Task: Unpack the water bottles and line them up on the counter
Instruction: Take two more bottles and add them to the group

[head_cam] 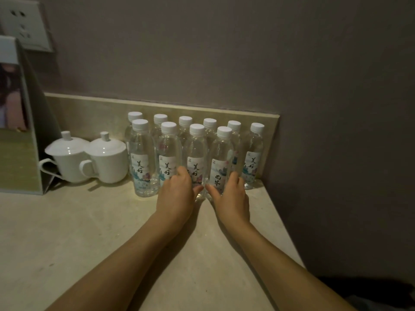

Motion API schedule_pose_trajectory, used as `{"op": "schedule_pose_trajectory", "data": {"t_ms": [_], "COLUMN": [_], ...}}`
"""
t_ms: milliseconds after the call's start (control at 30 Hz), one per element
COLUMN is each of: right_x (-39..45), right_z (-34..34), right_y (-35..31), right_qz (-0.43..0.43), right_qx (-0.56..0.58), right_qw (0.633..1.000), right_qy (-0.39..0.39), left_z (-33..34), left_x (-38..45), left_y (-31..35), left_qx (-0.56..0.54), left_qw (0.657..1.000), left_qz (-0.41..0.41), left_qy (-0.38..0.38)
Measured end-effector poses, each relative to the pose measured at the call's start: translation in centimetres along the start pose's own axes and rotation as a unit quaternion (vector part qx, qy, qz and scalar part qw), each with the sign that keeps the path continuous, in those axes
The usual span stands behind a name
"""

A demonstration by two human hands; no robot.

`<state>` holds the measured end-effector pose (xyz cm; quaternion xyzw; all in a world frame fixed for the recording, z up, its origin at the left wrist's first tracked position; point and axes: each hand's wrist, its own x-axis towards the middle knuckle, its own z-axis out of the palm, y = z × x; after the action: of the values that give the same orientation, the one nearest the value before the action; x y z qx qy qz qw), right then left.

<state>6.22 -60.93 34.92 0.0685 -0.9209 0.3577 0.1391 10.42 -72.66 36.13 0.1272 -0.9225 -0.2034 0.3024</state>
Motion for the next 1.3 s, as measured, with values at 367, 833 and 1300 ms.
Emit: {"op": "schedule_pose_trajectory", "data": {"t_ms": [367, 833, 1300], "right_x": [-0.2, -2.1, -5.4], "right_z": [-0.3, -8.5, -28.8], "right_y": [-0.3, 3.0, 26.3], "right_qz": [0.000, -0.016, -0.012], "right_qx": [0.006, 0.063, 0.137], "right_qw": [1.000, 0.998, 0.981], "right_qy": [-0.003, -0.025, 0.137], "left_z": [-0.2, -2.0, 7.9], "left_x": [-0.1, -3.5, -13.2], "left_y": [-0.1, 8.7, 34.4], "left_qx": [-0.008, -0.017, -0.091], "left_qw": [1.000, 0.994, 0.978], "left_qz": [0.002, 0.094, 0.134], "left_qy": [-0.014, -0.046, -0.133]}}
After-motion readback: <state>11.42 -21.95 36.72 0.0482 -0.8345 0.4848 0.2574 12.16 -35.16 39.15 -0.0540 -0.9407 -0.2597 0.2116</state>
